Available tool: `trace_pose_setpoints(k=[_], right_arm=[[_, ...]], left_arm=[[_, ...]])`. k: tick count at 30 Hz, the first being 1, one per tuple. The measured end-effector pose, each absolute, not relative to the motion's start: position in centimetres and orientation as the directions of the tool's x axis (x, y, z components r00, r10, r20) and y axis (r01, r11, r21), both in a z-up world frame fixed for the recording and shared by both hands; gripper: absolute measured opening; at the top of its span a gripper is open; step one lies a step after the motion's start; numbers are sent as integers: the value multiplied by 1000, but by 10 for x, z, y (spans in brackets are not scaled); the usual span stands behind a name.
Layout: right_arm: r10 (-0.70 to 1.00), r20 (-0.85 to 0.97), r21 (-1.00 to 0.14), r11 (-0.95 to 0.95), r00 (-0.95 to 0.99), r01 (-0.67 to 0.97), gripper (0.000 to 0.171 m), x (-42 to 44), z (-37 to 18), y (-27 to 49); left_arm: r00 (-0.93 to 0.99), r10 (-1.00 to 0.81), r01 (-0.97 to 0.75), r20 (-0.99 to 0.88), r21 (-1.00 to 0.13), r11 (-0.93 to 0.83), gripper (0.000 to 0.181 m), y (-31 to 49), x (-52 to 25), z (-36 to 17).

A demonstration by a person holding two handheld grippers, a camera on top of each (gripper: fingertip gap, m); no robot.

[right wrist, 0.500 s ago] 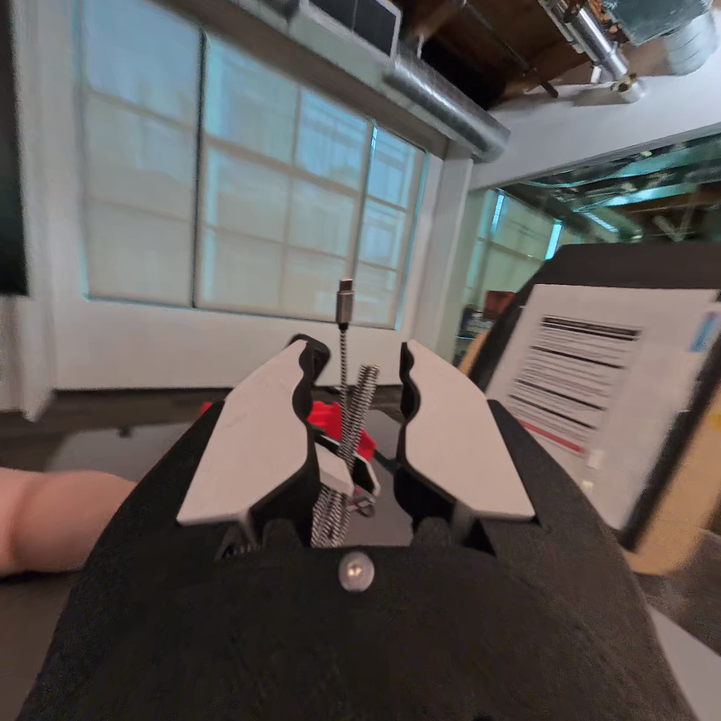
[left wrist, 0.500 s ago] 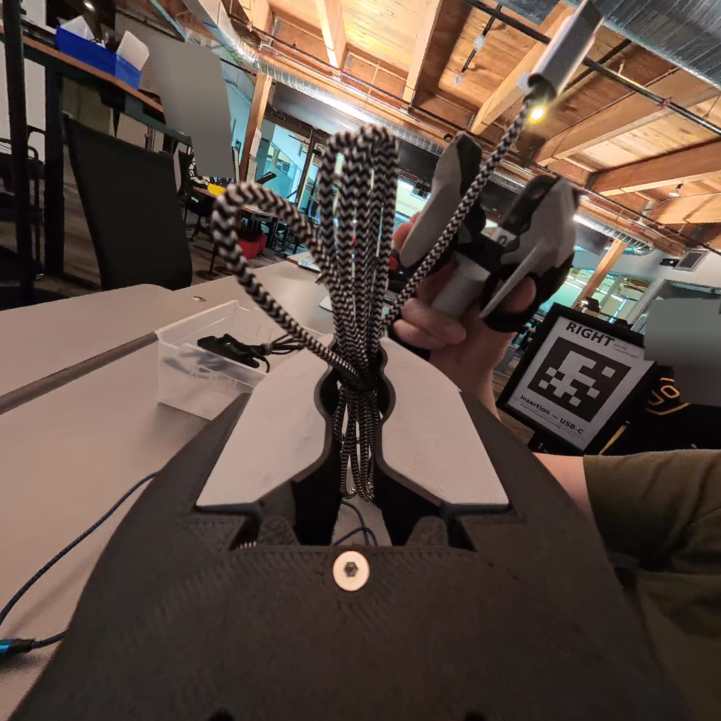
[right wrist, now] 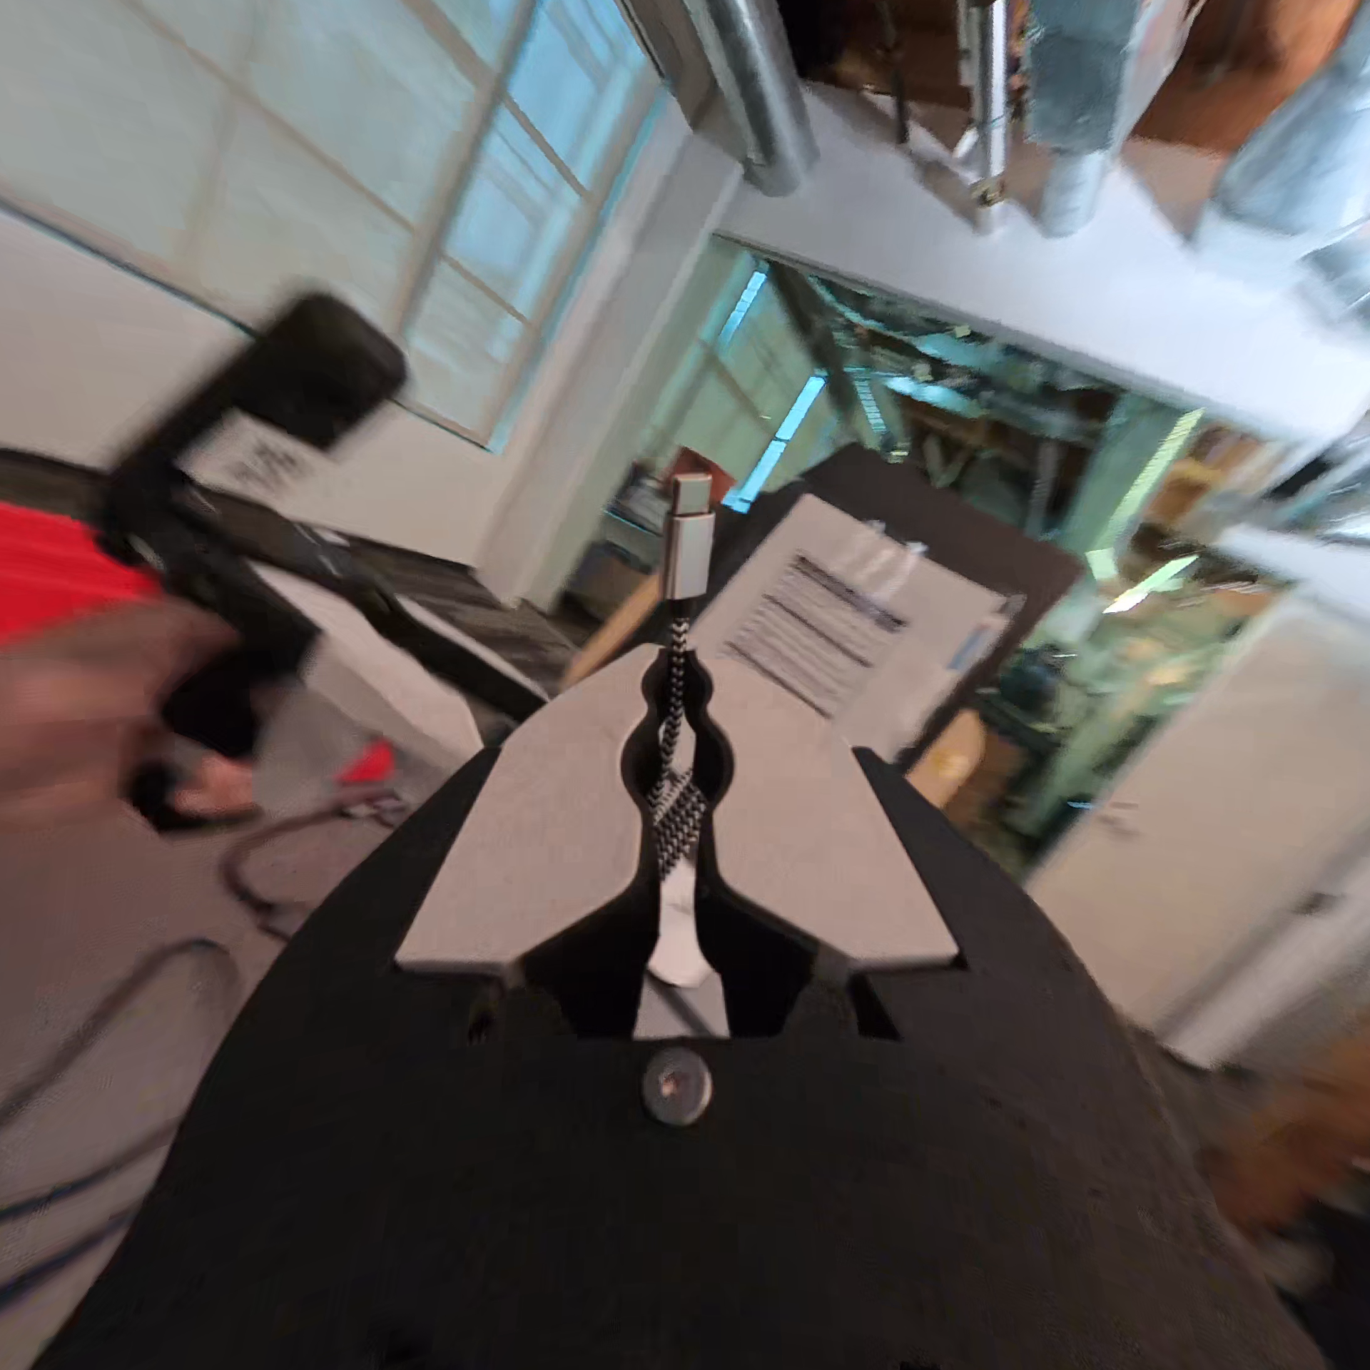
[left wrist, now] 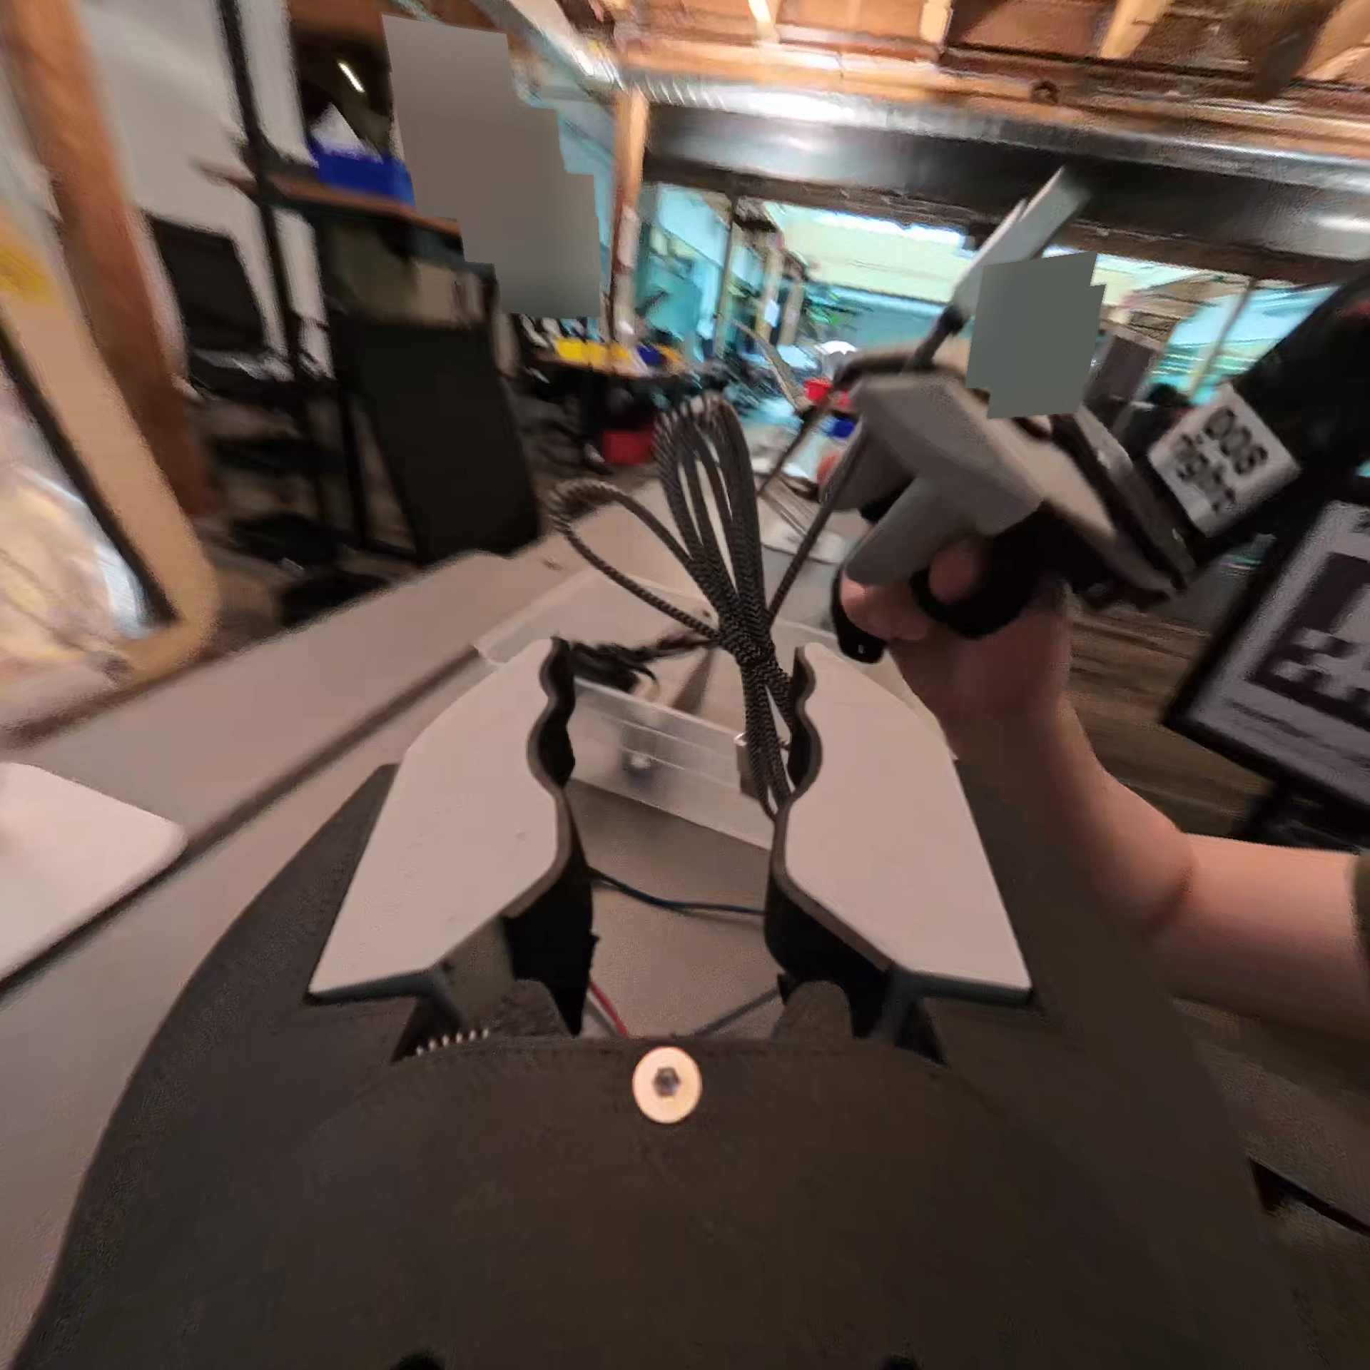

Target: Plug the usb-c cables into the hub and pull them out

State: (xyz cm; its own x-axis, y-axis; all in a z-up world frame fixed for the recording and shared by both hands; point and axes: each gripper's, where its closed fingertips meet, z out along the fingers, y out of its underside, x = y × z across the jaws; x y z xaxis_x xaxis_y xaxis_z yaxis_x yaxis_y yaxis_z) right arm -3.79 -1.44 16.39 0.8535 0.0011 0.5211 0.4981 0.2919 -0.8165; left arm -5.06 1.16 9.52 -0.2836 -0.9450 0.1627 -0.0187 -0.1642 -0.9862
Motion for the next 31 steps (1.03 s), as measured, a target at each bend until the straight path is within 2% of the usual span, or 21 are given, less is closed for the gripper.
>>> trace_pose_setpoints(k=[3, 5, 7, 10, 14, 17, 19, 24, 27, 28, 31], right_arm=[[-179, 699, -671, 174, 693, 721, 3, -37, 160, -11], [-255, 777, -566, 118, 575, 816, 3, -43, 155, -6], [-293, 828, -481, 70, 479, 874, 3, -51, 149, -1], [-311, 864, -404, 45, 397, 914, 4, -62, 142, 4], [-320, 885, -349, 22, 337, 937, 4, -71, 136, 9], [-332, 900, -299, 0, 283, 954, 4, -73, 133, 10], [-339, 905, -276, -7, 258, 961, 4, -74, 131, 12], [-292, 921, -256, 45, 258, 966, 5, -78, 122, 18], [-153, 882, -406, 232, 446, 884, 13, -89, 118, 15], [-102, 854, -460, 313, 511, 831, 19, -94, 121, 11], [35, 752, -584, 497, 658, 641, 21, -99, 131, -3]], left_arm=[[-197, -978, 140, 64, -986, -93, 47, 17, -80, 136], [-180, -984, 211, -6, -977, -32, 48, 7, -96, 156], [-118, -989, 187, -88, -980, 65, 51, 1, -101, 160], [-27, -988, 99, -151, -984, 147, 45, -3, -98, 152], [-45, -995, 21, -86, -996, 85, 28, -5, -91, 139], [-85, -996, -33, -9, -999, 12, 24, -1, -87, 129], [-161, -986, -43, 44, -998, -38, 6, -5, -87, 127], [-232, -966, -106, 113, -990, -90, 5, 1, -88, 119], [-327, -912, -142, 248, -967, -212, 5, 2, -92, 120], [-361, -883, -150, 299, -953, -262, 5, 2, -94, 121], [-451, -781, -194, 431, -902, -386, 5, 1, -98, 123]])
